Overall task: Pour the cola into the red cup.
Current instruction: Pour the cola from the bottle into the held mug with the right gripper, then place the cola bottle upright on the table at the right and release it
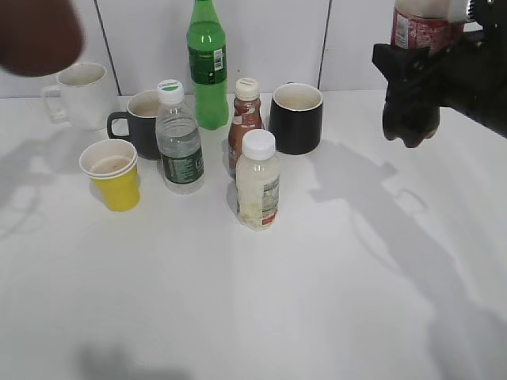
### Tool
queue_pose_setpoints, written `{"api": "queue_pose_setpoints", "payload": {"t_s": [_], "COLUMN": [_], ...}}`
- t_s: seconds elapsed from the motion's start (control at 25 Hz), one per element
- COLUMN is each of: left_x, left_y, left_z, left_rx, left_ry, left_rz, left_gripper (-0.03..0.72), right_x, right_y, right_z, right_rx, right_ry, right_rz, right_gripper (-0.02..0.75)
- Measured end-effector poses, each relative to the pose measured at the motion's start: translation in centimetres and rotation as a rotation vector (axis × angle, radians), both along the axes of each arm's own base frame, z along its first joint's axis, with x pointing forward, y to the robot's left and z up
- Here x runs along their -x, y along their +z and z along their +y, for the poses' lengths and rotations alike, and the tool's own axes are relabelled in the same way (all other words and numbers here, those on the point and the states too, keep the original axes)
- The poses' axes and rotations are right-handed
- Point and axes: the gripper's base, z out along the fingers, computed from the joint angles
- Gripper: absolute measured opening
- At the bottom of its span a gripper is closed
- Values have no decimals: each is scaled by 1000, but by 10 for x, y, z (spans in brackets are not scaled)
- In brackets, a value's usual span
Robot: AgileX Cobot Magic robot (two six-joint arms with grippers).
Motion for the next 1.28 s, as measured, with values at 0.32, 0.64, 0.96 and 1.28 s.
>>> {"api": "queue_pose_setpoints", "payload": {"t_s": [0.32, 0.64, 0.96, 1.28], "left_x": [-35, -77, -95, -94], "left_y": [-61, -141, -202, -207], "left_z": [48, 69, 75, 74], "left_rx": [-26, -29, -9, 9], "left_ry": [81, 45, 43, 36], "left_rz": [-25, 58, 166, 144], "left_gripper": [52, 52, 52, 86], "right_x": [-6, -7, -7, -7], "right_y": [-19, -22, -19, -18], "right_z": [2, 4, 5, 5], "right_rx": [13, -22, -74, -91], "right_ry": [27, 41, 48, 51], "right_rz": [43, 35, 18, 23], "right_gripper": [473, 473, 473, 473]}}
